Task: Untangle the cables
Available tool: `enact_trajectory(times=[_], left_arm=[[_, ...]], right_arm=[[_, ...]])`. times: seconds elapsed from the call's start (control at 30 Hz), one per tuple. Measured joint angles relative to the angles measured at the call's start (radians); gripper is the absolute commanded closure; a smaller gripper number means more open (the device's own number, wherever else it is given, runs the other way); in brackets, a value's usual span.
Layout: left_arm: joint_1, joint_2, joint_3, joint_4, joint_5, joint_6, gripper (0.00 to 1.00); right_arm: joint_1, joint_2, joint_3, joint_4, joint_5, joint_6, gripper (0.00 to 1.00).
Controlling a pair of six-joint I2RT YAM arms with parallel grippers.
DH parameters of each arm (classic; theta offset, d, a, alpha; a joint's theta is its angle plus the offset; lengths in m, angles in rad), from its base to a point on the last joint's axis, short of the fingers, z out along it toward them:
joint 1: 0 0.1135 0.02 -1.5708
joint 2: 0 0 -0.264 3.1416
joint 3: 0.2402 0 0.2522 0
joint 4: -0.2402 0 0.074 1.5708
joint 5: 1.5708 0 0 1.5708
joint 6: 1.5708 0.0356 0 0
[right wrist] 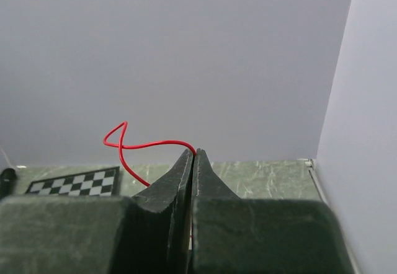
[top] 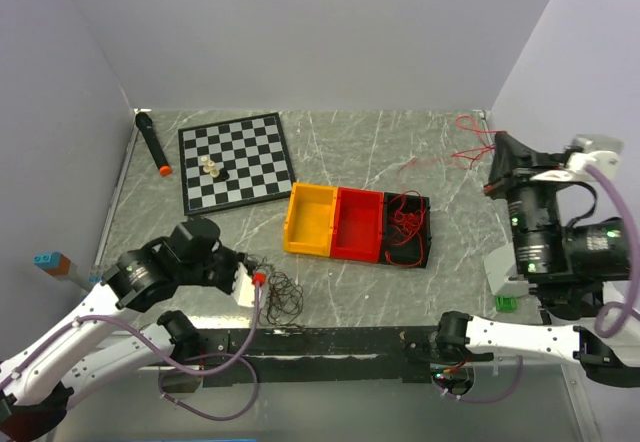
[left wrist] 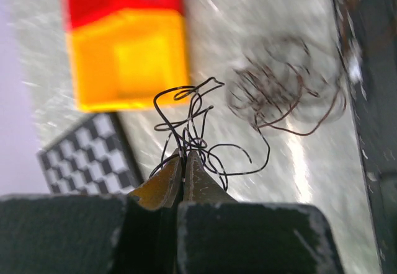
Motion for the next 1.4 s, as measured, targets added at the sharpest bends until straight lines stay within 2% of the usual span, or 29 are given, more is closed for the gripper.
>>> enact_trajectory(times=[0.17,0.4,0.67,0.93,1.4], left_arm=[[0.0,0.006,0.078,0.079,0.056,-0.106,0.99],[0.0,0.027,0.146,0.118,0.121,-0.225,0.99],[0.0,0.039,0.184,0.132,0.142,-0.261,0.99],[0.0,0.038,0.195,0.142,0.144,-0.266,0.99],[0.0,0.024,0.193,0.142,0.144,-0.252,0.99]], right_arm=[[-0.087,0.043,0.006,-0.161,-0.051,0.149,1.0],[-0.271,0.11,0.019,-0.366,-0.211,0.37,1.0],[-0.409,0.175,-0.026,-0.409,-0.354,0.501,1.0],[-0.53,0.196,-0.14,-0.438,-0.43,0.592,1.0],[-0.551,0.172,-0.127,-0.461,-0.456,0.633,1.0]])
